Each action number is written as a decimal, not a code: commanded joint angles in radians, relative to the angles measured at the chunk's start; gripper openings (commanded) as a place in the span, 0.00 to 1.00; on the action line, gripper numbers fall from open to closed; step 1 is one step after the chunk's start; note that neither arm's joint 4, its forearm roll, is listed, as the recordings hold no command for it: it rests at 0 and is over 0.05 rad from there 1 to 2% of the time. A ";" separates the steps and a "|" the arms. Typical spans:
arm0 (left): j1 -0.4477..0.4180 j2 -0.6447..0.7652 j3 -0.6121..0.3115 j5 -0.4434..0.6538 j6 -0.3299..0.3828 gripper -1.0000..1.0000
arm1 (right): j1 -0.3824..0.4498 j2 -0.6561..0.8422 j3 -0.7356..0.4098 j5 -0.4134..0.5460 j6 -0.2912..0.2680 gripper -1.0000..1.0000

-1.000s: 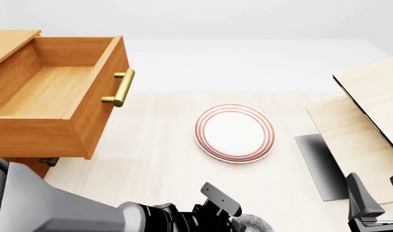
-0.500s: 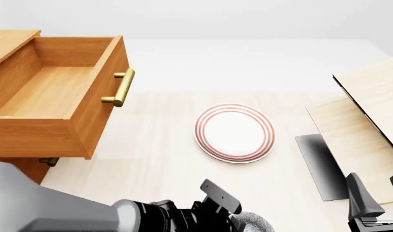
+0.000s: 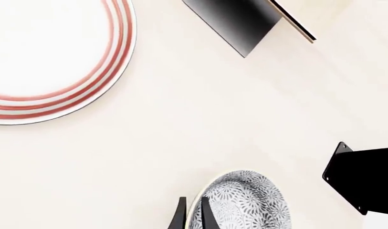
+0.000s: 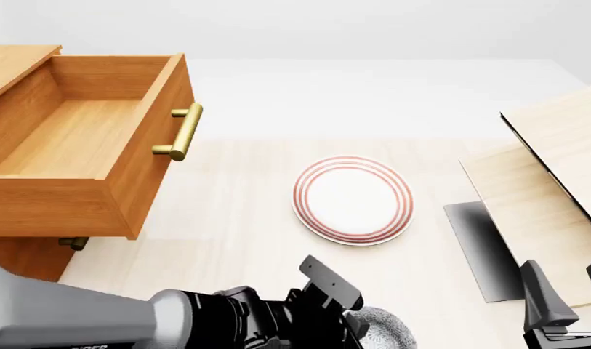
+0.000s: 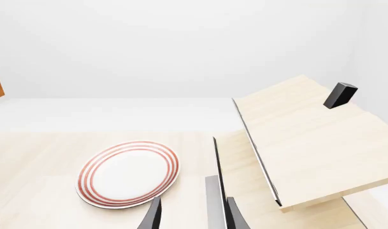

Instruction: Open the top drawer of the cabinet and put the bowl in it.

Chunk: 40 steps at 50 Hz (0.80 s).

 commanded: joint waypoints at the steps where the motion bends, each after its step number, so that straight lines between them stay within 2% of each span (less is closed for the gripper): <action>1: 0.012 -0.045 -0.003 0.026 0.021 0.00 | 0.000 -0.001 0.001 0.000 -0.001 1.00; 17: 0.035 -0.112 -0.023 0.090 0.038 0.00 | 0.000 -0.001 0.001 0.000 0.000 1.00; 22: 0.055 -0.149 -0.030 0.128 0.058 0.00 | 0.000 -0.001 0.001 0.000 0.000 1.00; 24: 0.071 -0.162 -0.030 0.140 0.092 0.00 | 0.000 -0.001 0.001 0.000 -0.001 1.00; 26: 0.060 -0.160 -0.040 0.145 0.076 0.00 | 0.000 -0.001 0.001 0.000 -0.001 1.00; 40: 0.078 -0.193 -0.079 0.207 0.091 0.00 | 0.000 -0.001 0.001 0.000 -0.001 1.00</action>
